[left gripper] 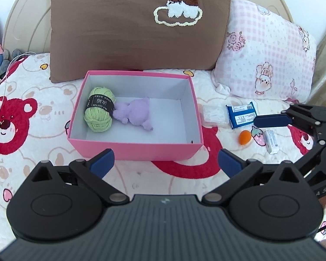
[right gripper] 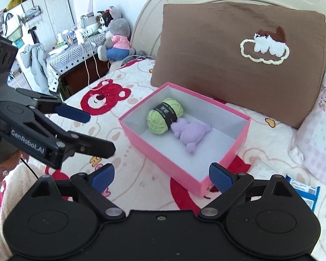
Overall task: Organize objects
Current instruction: 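Withdraw the left tool from the box toward the white soap box, then lower the left tool onto the white soap box and close its fingers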
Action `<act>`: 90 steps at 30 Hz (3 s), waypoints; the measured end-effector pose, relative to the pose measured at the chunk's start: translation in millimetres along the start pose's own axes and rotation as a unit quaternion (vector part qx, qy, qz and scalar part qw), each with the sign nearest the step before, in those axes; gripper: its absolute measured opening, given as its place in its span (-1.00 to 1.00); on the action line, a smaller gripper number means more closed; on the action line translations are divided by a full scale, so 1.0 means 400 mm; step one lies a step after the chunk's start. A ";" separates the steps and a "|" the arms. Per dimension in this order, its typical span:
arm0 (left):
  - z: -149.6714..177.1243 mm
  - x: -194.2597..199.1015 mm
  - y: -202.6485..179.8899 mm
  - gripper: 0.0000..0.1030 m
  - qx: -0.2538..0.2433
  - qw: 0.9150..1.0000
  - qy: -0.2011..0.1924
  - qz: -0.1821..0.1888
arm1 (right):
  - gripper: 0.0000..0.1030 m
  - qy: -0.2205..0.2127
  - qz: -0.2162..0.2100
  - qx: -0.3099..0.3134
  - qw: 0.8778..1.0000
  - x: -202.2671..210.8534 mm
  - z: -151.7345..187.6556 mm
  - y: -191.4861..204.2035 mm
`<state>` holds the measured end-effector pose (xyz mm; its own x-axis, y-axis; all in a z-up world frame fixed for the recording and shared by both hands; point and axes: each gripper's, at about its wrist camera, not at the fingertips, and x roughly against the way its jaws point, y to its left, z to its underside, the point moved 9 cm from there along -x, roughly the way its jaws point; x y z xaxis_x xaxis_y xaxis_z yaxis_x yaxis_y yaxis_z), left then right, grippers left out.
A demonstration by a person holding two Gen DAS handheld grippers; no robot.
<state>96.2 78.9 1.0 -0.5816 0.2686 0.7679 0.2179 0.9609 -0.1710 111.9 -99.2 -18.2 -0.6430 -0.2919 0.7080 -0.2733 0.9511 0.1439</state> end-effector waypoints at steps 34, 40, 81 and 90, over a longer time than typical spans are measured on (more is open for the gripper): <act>0.145 -0.121 -0.228 1.00 -0.055 0.993 0.093 0.045 | 0.87 0.083 0.092 -0.084 0.989 0.079 0.255 -0.179; 0.147 -0.151 -0.288 1.00 -0.058 0.990 0.111 0.068 | 0.87 0.094 0.105 -0.104 0.985 0.092 0.299 -0.225; 0.115 -0.346 -0.634 0.93 -0.138 0.972 0.140 0.129 | 0.86 0.037 0.254 -0.075 0.964 0.155 0.460 -0.471; 0.093 -0.447 -0.684 0.92 -0.105 0.975 0.132 0.143 | 0.83 0.003 0.290 -0.093 0.953 0.133 0.511 -0.563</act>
<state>111.4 -229.4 -112.4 -0.2578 0.4693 0.8446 0.5125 0.8074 -0.2922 -7.1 -349.7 -154.4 -0.6426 0.2880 0.7100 0.2581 0.9539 -0.1533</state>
